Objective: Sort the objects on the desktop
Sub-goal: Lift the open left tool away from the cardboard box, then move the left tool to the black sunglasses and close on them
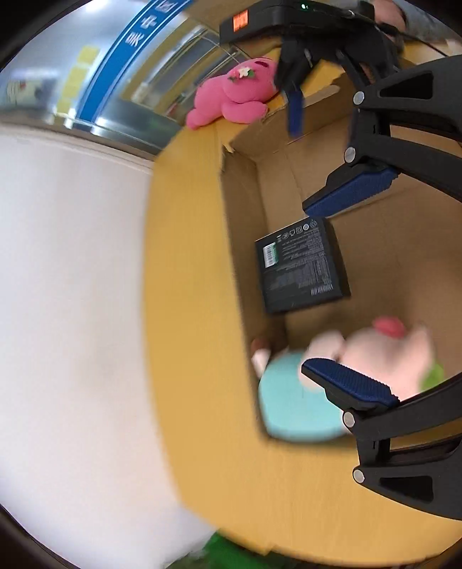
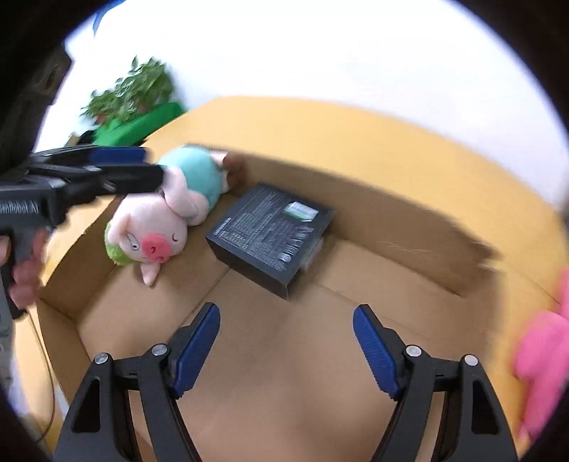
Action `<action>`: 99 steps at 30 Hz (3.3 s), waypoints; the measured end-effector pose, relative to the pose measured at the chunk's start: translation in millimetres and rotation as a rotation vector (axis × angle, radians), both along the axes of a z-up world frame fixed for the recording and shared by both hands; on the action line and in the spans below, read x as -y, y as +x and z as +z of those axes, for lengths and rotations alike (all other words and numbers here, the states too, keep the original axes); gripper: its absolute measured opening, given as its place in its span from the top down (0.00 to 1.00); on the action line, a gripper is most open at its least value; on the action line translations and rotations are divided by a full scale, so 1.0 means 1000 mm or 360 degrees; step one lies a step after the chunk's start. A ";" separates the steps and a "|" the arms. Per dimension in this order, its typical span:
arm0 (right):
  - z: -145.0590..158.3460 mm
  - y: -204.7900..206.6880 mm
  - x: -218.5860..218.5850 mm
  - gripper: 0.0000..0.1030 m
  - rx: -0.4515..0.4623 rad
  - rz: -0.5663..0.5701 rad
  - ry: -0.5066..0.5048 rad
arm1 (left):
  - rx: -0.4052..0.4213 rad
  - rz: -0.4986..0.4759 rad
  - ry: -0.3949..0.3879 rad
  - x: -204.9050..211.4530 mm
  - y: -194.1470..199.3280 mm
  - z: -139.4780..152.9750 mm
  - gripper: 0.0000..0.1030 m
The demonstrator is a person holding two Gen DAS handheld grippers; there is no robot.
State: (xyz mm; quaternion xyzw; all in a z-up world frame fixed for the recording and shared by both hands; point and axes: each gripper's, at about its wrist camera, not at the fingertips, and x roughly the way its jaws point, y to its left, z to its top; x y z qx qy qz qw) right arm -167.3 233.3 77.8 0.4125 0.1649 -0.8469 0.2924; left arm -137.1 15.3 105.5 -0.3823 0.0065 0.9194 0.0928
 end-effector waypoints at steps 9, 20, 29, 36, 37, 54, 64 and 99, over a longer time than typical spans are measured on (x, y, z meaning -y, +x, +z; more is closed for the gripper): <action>0.031 0.113 -0.001 0.21 -0.0144 -0.0268 -0.0335 | -0.0364 0.0041 -0.0031 -0.008 0.139 0.028 0.00; 0.052 0.211 -0.004 0.82 -0.0281 -0.0345 -0.0323 | -0.0265 0.0042 0.0152 -0.028 0.204 -0.005 0.93; 0.068 0.236 -0.006 0.20 -0.0362 -0.0375 -0.0354 | -0.0415 0.0130 0.0086 -0.027 0.237 0.014 0.01; 0.064 0.240 -0.008 0.20 -0.0344 -0.0401 -0.0380 | -0.0423 0.0129 0.0080 -0.027 0.247 0.014 0.01; 0.064 0.241 -0.009 0.20 -0.0346 -0.0405 -0.0381 | -0.0419 0.0123 0.0084 -0.027 0.247 0.014 0.01; 0.020 0.246 -0.078 0.20 -0.0140 -0.0583 -0.0529 | -0.0228 -0.0128 0.0068 -0.066 0.254 -0.029 0.01; -0.055 0.257 -0.133 0.20 0.0272 -0.0828 -0.0732 | 0.0147 -0.0548 0.0265 -0.128 0.243 -0.094 0.02; -0.090 0.257 -0.089 0.27 0.0622 -0.0561 -0.1093 | 0.0513 -0.0646 0.0312 -0.165 0.262 -0.149 0.75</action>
